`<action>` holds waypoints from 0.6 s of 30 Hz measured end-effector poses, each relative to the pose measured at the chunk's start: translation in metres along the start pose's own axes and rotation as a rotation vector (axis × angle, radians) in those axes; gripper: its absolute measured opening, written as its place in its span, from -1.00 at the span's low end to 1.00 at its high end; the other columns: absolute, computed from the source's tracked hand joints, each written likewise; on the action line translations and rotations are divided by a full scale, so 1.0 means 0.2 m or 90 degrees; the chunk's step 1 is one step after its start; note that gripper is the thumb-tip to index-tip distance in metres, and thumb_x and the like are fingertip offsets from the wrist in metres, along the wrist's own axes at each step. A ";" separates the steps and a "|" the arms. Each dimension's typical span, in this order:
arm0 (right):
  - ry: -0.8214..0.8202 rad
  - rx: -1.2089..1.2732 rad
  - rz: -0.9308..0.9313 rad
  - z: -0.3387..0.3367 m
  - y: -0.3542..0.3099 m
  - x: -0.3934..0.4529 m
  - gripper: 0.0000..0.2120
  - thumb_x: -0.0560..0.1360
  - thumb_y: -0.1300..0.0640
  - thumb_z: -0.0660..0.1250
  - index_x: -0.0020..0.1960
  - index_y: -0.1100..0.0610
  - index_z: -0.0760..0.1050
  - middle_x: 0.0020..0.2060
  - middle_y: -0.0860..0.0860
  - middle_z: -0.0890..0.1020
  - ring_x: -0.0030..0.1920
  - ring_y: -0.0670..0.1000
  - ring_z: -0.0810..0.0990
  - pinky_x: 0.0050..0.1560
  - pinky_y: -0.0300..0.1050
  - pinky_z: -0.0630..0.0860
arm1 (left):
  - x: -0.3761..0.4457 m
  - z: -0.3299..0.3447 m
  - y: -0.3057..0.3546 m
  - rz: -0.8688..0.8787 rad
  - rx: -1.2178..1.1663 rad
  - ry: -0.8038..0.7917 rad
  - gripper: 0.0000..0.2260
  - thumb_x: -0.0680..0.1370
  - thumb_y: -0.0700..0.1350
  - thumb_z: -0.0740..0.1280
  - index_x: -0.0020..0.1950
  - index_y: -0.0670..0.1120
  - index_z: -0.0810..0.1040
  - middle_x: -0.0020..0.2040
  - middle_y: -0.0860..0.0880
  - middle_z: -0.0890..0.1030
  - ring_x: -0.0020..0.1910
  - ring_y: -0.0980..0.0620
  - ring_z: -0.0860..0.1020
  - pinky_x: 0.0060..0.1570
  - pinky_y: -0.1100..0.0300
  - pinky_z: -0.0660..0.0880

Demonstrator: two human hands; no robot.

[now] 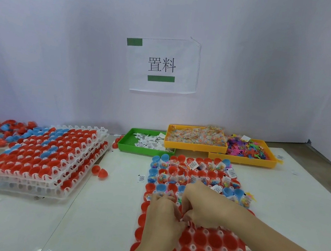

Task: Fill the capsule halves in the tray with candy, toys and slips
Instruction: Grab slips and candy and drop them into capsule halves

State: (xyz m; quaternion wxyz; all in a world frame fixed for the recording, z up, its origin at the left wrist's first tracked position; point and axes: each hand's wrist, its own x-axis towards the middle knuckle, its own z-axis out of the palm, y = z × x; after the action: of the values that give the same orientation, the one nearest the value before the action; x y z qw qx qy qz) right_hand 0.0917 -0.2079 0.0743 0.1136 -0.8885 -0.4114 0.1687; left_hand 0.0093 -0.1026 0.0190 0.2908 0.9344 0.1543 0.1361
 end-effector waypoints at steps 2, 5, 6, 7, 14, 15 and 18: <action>0.001 0.001 0.004 0.00 0.00 0.00 -0.90 0.51 0.27 0.40 -0.08 0.20 0.71 -0.27 0.06 0.66 -0.31 0.04 0.61 -0.28 -0.13 0.62 | 0.00 -0.01 0.00 -0.023 -0.008 -0.023 -0.85 0.43 0.00 0.51 -0.30 0.04 0.60 0.25 0.13 0.52 0.35 0.11 0.32 0.30 0.24 0.33; 0.003 0.001 0.006 0.01 0.00 -0.01 -0.87 0.51 0.31 0.38 -0.04 0.20 0.70 -0.22 0.06 0.69 -0.23 0.07 0.67 -0.17 -0.04 0.69 | 0.00 -0.03 -0.01 -0.039 -0.029 -0.073 -0.88 0.47 -0.09 0.47 -0.26 0.05 0.65 0.39 0.06 0.44 0.47 0.07 0.28 0.39 0.14 0.35; 0.004 0.000 0.006 0.01 0.00 -0.01 -0.86 0.51 0.33 0.37 -0.03 0.20 0.70 -0.24 0.04 0.67 -0.25 0.06 0.66 -0.17 -0.05 0.69 | 0.00 -0.04 -0.01 -0.040 -0.033 -0.082 -0.89 0.47 -0.10 0.47 -0.25 0.05 0.66 0.39 0.05 0.45 0.47 0.06 0.28 0.38 0.11 0.37; 0.004 -0.001 0.006 0.01 0.00 -0.01 -0.85 0.51 0.33 0.37 -0.03 0.20 0.70 -0.26 0.03 0.65 -0.26 0.06 0.65 -0.17 -0.07 0.68 | 0.00 -0.04 -0.01 -0.039 -0.031 -0.084 -0.88 0.48 -0.10 0.47 -0.26 0.06 0.65 0.38 0.05 0.46 0.47 0.06 0.29 0.36 0.11 0.39; 0.005 0.001 0.005 0.01 0.00 -0.01 -0.83 0.49 0.34 0.35 0.00 0.21 0.69 -0.12 0.09 0.71 -0.17 0.07 0.68 -0.11 -0.04 0.69 | 0.01 -0.04 0.02 -0.017 0.042 -0.025 -0.93 0.49 -0.03 0.46 -0.18 0.01 0.66 0.18 0.06 0.53 0.28 0.04 0.33 0.22 0.21 0.41; 0.005 0.000 0.005 0.01 0.00 -0.01 -0.82 0.49 0.35 0.35 0.00 0.21 0.70 -0.11 0.09 0.72 -0.17 0.07 0.69 -0.11 -0.05 0.69 | 0.02 -0.04 0.01 -0.012 0.046 -0.025 -0.91 0.47 -0.01 0.47 -0.18 0.00 0.68 0.13 0.07 0.54 0.25 0.05 0.35 0.20 0.20 0.42; 0.009 -0.007 0.001 0.01 0.00 -0.02 -0.84 0.50 0.33 0.36 -0.01 0.21 0.70 -0.12 0.09 0.72 -0.18 0.06 0.69 -0.13 -0.08 0.68 | 0.02 -0.05 0.00 0.001 0.029 -0.025 -0.89 0.45 0.01 0.49 -0.18 -0.02 0.71 0.01 0.10 0.58 0.18 0.08 0.37 0.17 0.22 0.45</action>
State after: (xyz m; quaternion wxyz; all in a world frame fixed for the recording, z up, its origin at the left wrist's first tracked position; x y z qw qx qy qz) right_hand 0.0888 -0.2102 0.0732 0.1117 -0.8906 -0.4107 0.1600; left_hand 0.0092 -0.0956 0.0279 0.2723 0.9434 0.1509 0.1145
